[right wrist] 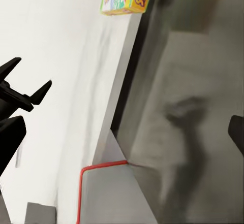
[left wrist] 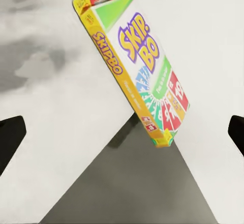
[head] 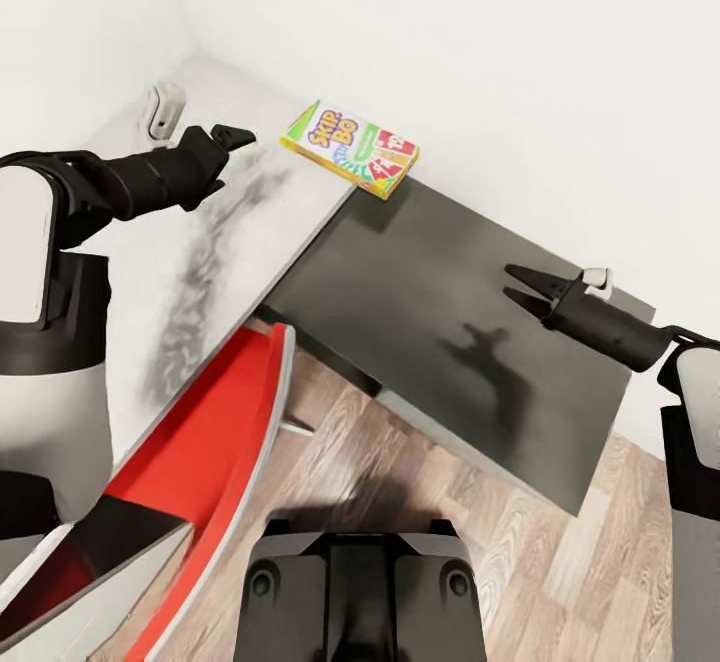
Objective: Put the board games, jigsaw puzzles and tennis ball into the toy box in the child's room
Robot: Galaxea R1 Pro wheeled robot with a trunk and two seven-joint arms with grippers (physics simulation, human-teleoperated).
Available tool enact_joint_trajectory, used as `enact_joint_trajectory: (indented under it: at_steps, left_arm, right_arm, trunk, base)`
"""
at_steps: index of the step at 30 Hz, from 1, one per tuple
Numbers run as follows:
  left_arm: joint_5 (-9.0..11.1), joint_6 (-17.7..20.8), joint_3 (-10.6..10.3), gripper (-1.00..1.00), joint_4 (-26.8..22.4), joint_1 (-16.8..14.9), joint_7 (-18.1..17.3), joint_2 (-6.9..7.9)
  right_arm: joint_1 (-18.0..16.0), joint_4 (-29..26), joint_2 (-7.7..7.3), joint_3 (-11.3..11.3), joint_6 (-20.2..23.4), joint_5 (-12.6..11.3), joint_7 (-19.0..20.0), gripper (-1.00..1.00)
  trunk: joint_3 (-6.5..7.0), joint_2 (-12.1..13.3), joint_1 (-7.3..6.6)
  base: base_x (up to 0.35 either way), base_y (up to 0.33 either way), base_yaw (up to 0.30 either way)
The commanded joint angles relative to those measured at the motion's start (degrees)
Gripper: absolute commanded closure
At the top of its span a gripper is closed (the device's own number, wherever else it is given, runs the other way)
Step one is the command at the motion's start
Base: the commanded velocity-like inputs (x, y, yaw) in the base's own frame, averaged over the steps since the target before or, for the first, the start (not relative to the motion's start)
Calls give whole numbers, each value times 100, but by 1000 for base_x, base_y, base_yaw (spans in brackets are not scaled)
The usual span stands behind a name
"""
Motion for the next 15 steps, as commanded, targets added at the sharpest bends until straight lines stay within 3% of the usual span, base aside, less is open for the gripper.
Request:
enact_joint_trajectory:
  at_steps: [1,11,15]
  left_arm:
    - [52,-4,-7,-100,-3,-7,58,3]
    - [60,138,-26,-100,-3,-286,80,-17]
    - [103,182,-54,-100,0,-476,210,-136]
  right_arm:
    - [-4,2,0,-8,21,55,57,-100]
    - [-246,141,82,-42,21,-3,-136,-100]
    - [-360,178,97,-83,21,-14,-242,-100]
  trunk:
    - [-7,-9,3]
    - [-9,-9,3]
    - [-10,-9,3]
  base:
    - [-1,-1,273]
    - [0,0,157]
    - [0,0,59]
